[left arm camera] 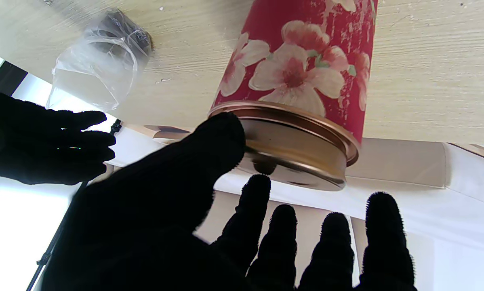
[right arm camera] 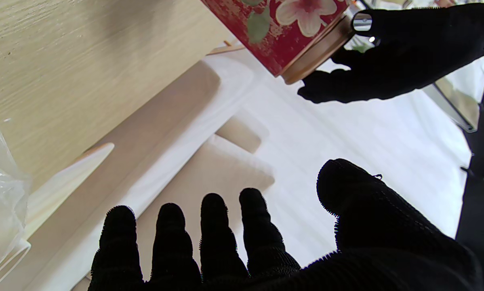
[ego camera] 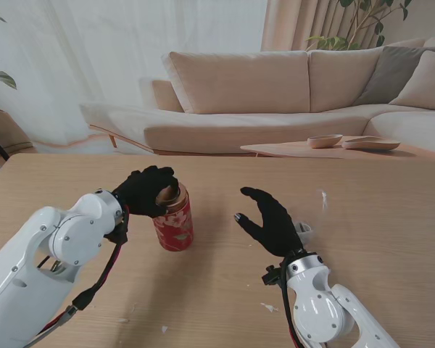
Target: Insert tea bags into the tea bag box
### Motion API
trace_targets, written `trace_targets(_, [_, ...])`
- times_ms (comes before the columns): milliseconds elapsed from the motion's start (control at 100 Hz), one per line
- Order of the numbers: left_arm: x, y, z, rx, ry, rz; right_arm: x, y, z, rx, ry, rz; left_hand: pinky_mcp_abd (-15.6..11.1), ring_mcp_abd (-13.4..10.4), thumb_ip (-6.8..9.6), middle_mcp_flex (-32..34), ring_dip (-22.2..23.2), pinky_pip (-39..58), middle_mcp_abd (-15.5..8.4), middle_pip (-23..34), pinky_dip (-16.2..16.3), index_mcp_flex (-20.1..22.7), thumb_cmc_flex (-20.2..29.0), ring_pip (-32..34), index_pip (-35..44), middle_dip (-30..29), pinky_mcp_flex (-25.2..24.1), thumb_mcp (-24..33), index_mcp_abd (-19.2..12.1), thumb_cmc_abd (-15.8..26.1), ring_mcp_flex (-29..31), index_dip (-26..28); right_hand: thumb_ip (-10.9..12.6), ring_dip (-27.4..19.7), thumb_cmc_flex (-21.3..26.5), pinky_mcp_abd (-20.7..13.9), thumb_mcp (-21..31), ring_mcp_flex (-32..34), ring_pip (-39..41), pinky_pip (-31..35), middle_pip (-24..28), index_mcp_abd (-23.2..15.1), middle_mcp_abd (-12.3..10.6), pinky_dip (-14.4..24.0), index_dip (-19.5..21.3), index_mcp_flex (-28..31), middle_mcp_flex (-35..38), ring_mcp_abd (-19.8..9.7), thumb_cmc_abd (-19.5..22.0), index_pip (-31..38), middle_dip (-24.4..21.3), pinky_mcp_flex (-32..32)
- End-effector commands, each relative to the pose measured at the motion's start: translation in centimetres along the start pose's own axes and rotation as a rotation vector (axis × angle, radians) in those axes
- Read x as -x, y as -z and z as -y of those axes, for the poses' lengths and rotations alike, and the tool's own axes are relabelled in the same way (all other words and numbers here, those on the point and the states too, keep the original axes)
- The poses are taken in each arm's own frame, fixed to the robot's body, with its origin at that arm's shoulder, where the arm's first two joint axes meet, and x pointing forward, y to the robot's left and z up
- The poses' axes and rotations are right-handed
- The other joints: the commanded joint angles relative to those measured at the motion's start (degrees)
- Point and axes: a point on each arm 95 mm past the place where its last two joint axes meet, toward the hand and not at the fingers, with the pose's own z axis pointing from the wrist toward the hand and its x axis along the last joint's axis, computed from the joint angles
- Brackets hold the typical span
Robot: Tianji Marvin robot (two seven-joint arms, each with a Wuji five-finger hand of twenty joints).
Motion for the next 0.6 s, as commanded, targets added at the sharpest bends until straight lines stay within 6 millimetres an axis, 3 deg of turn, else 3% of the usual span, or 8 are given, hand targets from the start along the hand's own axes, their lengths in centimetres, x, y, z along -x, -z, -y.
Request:
trace_targets(0, [-0.3,0.2,0.0,0.009,-0.002,-0.01,-0.3,0.1,0.3,-0.009,-0.013,0.0,-0.9,-1.1,0.27,-2.3,-0.9,-2.0,-0.6,-1.6,-0.3,-0.1,-0.3,-1.4,0.7,0.9,-1.0,0.4,1.4,-0.8,-1.8,0.8,2.4,0.2,0.2,0.0,1.3,-1.9,0.0,-1.0,-0.1,-0.2,-1.4,1.3,-0.9,-0.7,-1.4,-1.8,2.3,0.3,0.1,0.0])
trace_targets(260, [-0.3,0.4,0.1,0.009,0.003,-0.019,-0.3,0.1,0.3,-0.01,-0.013,0.0,-0.4,-1.4,0.03,-2.6,-5.5,-10.3,-1.4,-4.3,0.3,-2.3,-3.4,-2.3,-9.9,-1.3,-1.3,-1.5,-1.5,0.3,-1.5,-5.8,2.4,0.2,0.2,-0.1,1.3,-1.9,0.0,-1.0,-0.1,-0.2,-1.4,1.3,-0.9,-0.7,-1.4,-1.8,2.2,0.3,0.1,0.0])
trace_targets(330, [-0.3,0.6,0.1,0.001,0.011,-0.023,-0.3,0.1,0.3,-0.009,-0.013,0.0,-0.2,-1.7,0.07,-2.5,-9.3,-15.9,-1.5,-4.9,0.0,-3.6,-4.4,-3.1,-12.2,-4.7,-1.4,-2.5,-2.8,1.1,-1.2,-7.5,2.4,0.2,0.2,-0.1,1.3,-1.9,0.0,-1.0,0.0,-0.2,-1.4,1.3,-0.9,-0.7,-1.4,-1.8,2.2,0.3,0.1,0.0])
trace_targets(360, [-0.3,0.7,0.1,-0.003,0.015,-0.024,-0.3,0.1,0.3,-0.009,-0.013,0.0,0.0,-2.0,0.09,-2.4,-11.8,-19.3,-3.0,-5.1,-0.2,-4.1,-5.0,-3.6,-13.0,-6.4,-1.6,-3.1,-3.4,1.7,-1.1,-8.0,2.4,0.2,0.2,-0.1,1.3,-1.9,0.0,-1.0,0.0,-0.3,-1.3,1.3,-0.9,-0.8,-1.4,-1.8,2.2,0.3,0.1,0.0])
trace_targets(410, [-0.1,1.0,0.2,-0.014,0.023,-0.027,-0.3,0.1,0.3,-0.008,-0.013,0.0,0.0,-2.3,0.09,-2.3,-14.4,-23.0,-3.5,-5.6,0.0,-4.5,-5.8,-4.2,-13.7,-8.2,-2.4,-4.3,-4.4,3.0,-1.0,-8.4,2.4,0.2,0.2,0.0,1.3,-1.9,0.0,-1.0,0.0,-0.4,-1.4,1.3,-0.9,-0.7,-1.4,-1.8,2.2,0.4,0.1,0.0])
trace_targets(490, [0.2,1.6,0.1,-0.041,0.049,-0.031,-0.3,0.1,0.2,-0.007,-0.012,-0.002,-1.0,-3.1,0.54,-2.2,-18.6,-30.9,-4.6,-5.6,4.6,-3.4,-6.3,-4.6,-15.3,-10.4,-3.0,-7.6,-6.9,5.7,-0.8,-9.8,2.4,0.2,0.2,-0.1,1.3,-1.9,0.0,-1.0,0.0,-0.5,-1.4,1.3,-0.9,-0.7,-1.4,-1.8,2.2,0.4,0.1,0.0])
trace_targets(520, [0.3,1.9,0.0,-0.057,0.058,-0.032,-0.4,0.1,0.2,-0.006,-0.012,-0.003,-1.3,-3.2,0.68,-2.2,-19.2,-33.3,-4.6,-5.5,8.7,-3.2,-6.5,-4.3,-15.3,-10.4,-2.8,-8.2,-7.1,6.3,-0.9,-10.0,2.4,0.2,0.2,-0.1,1.3,-1.9,0.0,-1.0,0.1,-0.7,-1.4,1.3,-0.8,-0.7,-1.3,-1.8,2.2,0.4,0.1,0.0])
trace_targets(590, [0.8,2.6,-0.2,-0.096,0.078,-0.034,-0.4,0.0,0.2,-0.007,-0.008,-0.007,-1.8,-3.4,0.7,-2.3,-19.4,-34.7,-4.8,-5.4,8.6,-2.7,-7.1,-4.4,-16.3,-10.4,-2.4,-9.4,-7.0,7.8,-0.9,-10.8,2.4,0.2,0.2,0.0,1.3,-1.9,0.0,-1.0,0.2,-1.1,-1.4,1.3,-0.8,-0.8,-1.3,-1.8,2.2,0.4,0.2,-0.1])
